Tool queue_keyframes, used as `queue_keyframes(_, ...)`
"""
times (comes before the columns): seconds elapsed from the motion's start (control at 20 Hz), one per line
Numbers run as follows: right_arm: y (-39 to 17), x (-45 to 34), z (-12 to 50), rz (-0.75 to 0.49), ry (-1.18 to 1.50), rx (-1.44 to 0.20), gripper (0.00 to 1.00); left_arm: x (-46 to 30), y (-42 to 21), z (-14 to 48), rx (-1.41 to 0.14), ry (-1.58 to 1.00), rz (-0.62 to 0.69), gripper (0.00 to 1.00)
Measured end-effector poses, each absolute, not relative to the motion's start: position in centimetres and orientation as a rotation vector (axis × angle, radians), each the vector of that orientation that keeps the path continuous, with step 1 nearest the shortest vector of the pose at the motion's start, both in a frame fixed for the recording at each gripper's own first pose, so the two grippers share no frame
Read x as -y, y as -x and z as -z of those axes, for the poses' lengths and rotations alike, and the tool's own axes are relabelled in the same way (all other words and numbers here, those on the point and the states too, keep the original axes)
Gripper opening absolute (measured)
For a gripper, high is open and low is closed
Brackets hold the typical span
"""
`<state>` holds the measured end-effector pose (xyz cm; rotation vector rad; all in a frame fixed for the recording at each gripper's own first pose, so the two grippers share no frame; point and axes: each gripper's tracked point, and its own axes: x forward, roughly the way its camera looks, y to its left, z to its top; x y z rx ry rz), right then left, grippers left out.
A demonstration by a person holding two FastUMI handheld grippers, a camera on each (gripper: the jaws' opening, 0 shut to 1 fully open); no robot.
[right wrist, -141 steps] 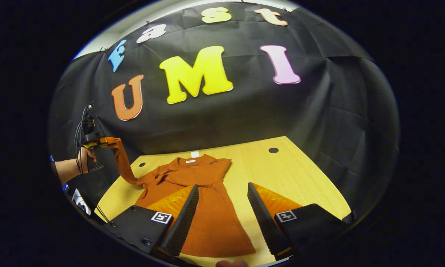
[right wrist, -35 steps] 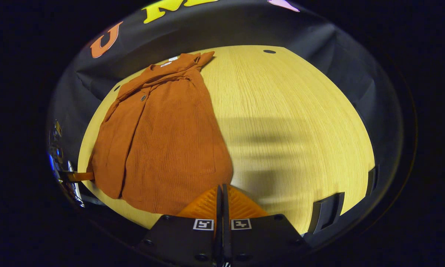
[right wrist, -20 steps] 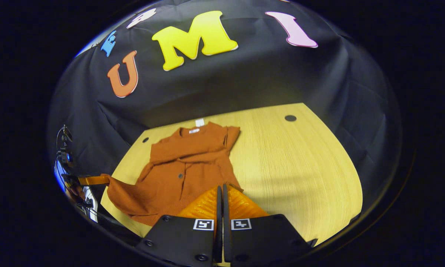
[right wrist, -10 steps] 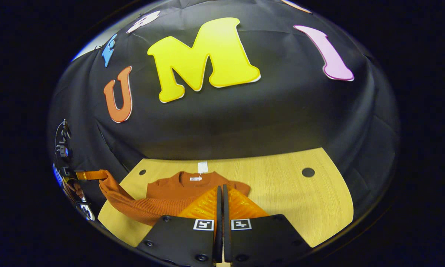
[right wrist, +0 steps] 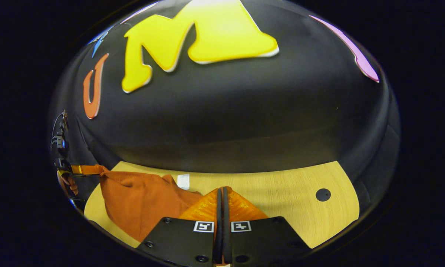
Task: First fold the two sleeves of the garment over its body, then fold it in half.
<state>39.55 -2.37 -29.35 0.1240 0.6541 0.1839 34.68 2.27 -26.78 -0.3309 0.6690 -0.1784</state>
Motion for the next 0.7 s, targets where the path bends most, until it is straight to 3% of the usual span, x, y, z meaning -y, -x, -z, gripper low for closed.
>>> queue_keyframes(0.2,-41.9,2.9,35.2,-0.130,-0.115,-0.709,0.02,-3.1,-38.3,32.3,-0.685,0.212,0.103,0.03)
queue_keyframes(0.25,-42.0,3.3,36.4,-0.106,-0.122,-0.725,0.02,-3.5,-39.1,33.5,-0.683,0.193,0.087,0.10)
queue_keyframes(0.3,-42.1,3.7,37.5,-0.085,-0.121,-0.741,0.02,-3.4,-39.7,34.3,-0.678,0.182,0.078,0.03)
queue_keyframes(0.5,-42.2,4.5,38.0,-0.009,-0.205,-0.743,0.04,-3.2,-39.8,37.6,-0.716,0.158,0.035,0.05)
queue_keyframes(0.55,-42.4,4.6,37.7,-0.005,-0.197,-0.733,0.06,-3.2,-40.0,37.4,-0.703,0.167,0.025,0.10)
queue_keyframes(0.7,-42.5,4.8,35.6,-0.007,-0.178,-0.693,0.09,-4.0,-40.3,34.3,-0.647,0.147,-0.001,0.49)
